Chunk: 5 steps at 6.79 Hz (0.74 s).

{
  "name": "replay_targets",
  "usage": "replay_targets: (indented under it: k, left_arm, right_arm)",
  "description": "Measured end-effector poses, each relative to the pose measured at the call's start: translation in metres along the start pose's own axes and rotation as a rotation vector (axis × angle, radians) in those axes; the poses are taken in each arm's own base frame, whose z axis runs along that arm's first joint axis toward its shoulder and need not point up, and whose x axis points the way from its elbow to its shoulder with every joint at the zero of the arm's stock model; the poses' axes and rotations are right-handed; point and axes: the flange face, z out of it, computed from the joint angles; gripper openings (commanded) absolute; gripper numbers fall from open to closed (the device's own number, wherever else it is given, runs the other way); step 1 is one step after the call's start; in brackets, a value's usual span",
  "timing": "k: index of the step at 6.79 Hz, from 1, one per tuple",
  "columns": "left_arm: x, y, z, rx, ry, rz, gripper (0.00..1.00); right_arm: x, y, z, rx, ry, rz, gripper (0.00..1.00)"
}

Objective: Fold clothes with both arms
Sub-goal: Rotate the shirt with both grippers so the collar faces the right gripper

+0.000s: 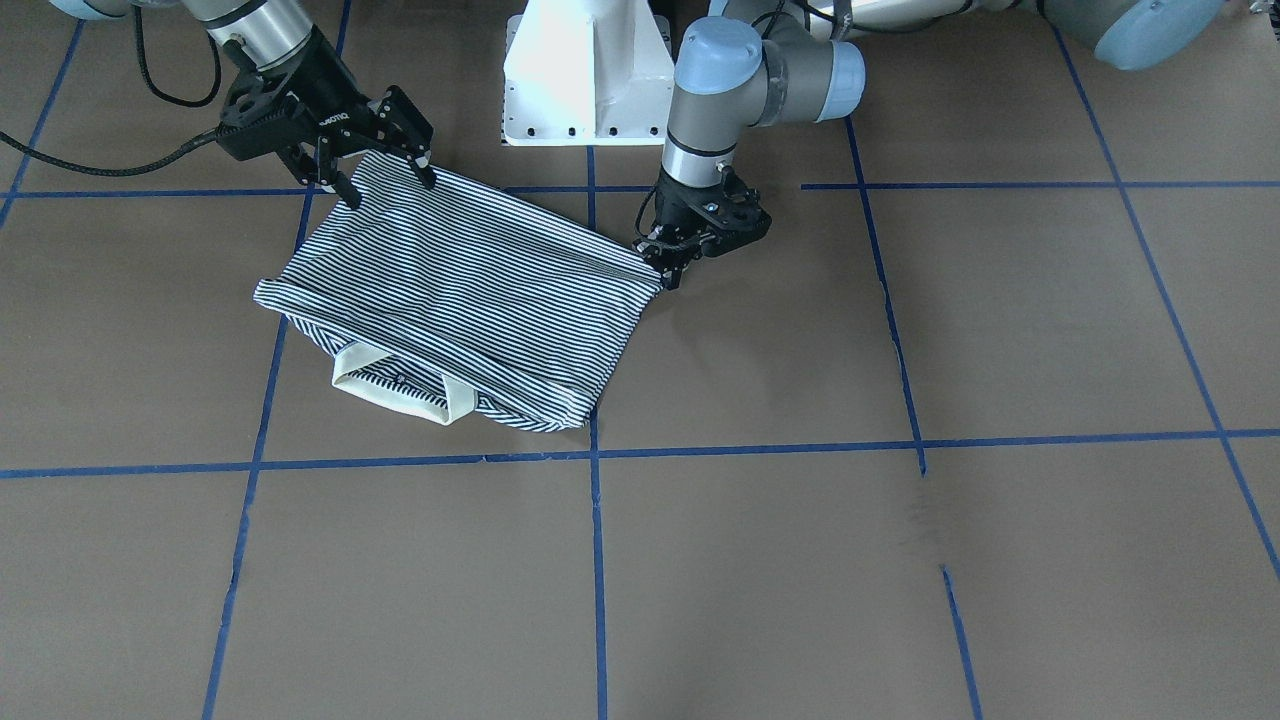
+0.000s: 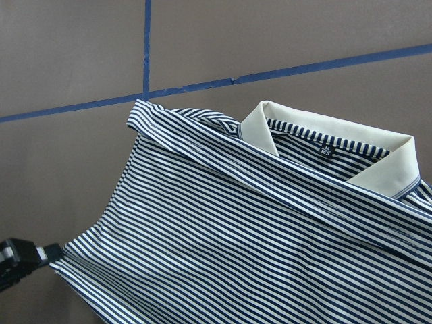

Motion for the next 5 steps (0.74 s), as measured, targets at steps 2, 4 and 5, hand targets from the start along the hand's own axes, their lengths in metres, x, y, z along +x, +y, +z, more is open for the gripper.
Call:
replay_targets:
  k: [2, 4, 5]
  left_arm:
    - [-0.001, -0.057, 0.015, 0.065, -0.004, 0.016, 0.0]
    - [0.014, -0.118, 0.035, 0.128, 0.017, 0.036, 0.0]
    - [0.027, -0.155, 0.043, 0.165, 0.035, 0.053, 0.0]
  right_arm:
    - [0.0, 0.0, 0.001, 0.001, 0.0, 0.0, 1.0]
    - [-0.001, -0.001, 0.001, 0.001, -0.001, 0.0, 1.0]
    - [-0.002, -0.001, 0.001, 0.0, -0.004, -0.001, 1.0]
